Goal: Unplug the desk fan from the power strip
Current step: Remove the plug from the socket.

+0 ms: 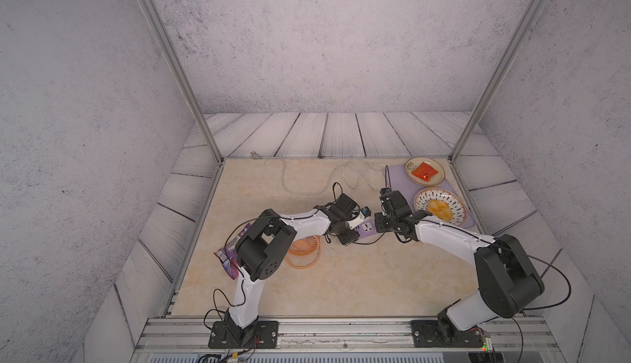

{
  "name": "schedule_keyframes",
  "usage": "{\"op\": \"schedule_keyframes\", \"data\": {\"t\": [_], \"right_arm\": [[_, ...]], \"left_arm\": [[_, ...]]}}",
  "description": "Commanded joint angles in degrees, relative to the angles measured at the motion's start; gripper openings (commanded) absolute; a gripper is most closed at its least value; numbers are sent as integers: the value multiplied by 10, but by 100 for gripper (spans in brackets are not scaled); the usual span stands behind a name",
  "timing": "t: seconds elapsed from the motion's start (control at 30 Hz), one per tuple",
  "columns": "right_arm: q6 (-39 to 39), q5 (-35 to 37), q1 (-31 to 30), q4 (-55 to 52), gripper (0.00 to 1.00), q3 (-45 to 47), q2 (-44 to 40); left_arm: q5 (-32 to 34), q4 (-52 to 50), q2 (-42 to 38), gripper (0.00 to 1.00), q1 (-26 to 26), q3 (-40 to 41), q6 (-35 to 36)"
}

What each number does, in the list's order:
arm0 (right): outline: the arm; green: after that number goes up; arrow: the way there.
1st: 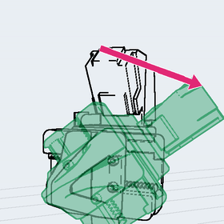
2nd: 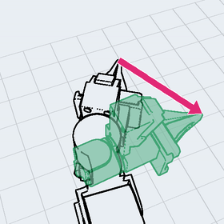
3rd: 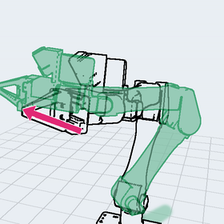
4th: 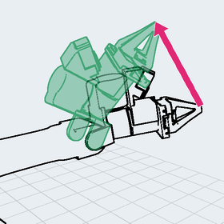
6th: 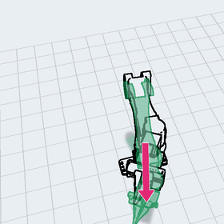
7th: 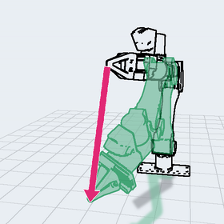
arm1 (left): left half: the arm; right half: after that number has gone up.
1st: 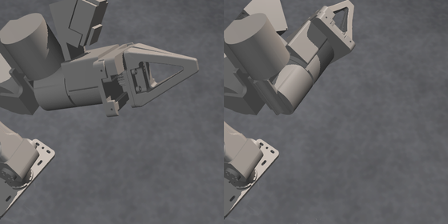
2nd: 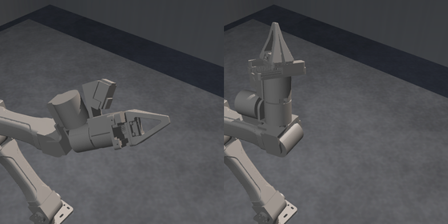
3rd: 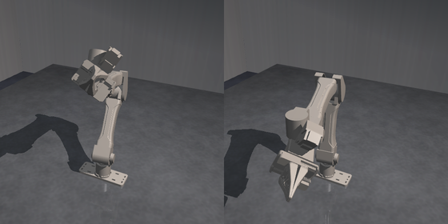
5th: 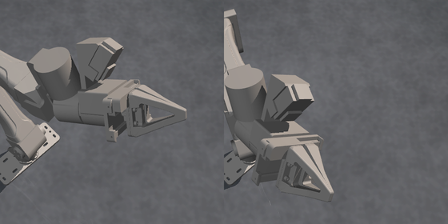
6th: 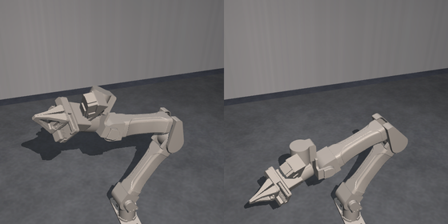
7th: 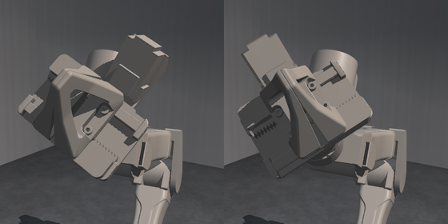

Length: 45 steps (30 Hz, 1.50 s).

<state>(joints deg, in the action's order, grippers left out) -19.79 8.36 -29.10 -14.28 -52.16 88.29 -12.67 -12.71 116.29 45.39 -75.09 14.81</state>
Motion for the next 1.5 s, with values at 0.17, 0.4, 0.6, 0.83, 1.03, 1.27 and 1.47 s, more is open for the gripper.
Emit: {"op": "schedule_keyframes", "data": {"t": [0.17,0.4,0.6,0.83,1.03,1.27,1.47], "right_arm": [[-54,-89,20,-8,9,15,-1],[-28,-66,2,-9,9,13,-10],[-9,-58,-31,0,9,12,-13],[-27,-75,-14,-19,9,-3,-12],[-46,-106,24,-17,9,6,-13],[-36,-108,19,-25,9,-4,-14],[-8,-77,-20,-33,9,-11,-24]], "left_arm": [[11,25,10,0,-5,5,-29],[11,27,10,0,-5,4,-29],[9,26,13,0,-5,2,-32],[10,28,12,0,-5,5,-34],[9,29,12,0,-5,7,-33],[8,29,15,0,-4,1,-35],[9,26,20,0,-4,-4,-34]]}}
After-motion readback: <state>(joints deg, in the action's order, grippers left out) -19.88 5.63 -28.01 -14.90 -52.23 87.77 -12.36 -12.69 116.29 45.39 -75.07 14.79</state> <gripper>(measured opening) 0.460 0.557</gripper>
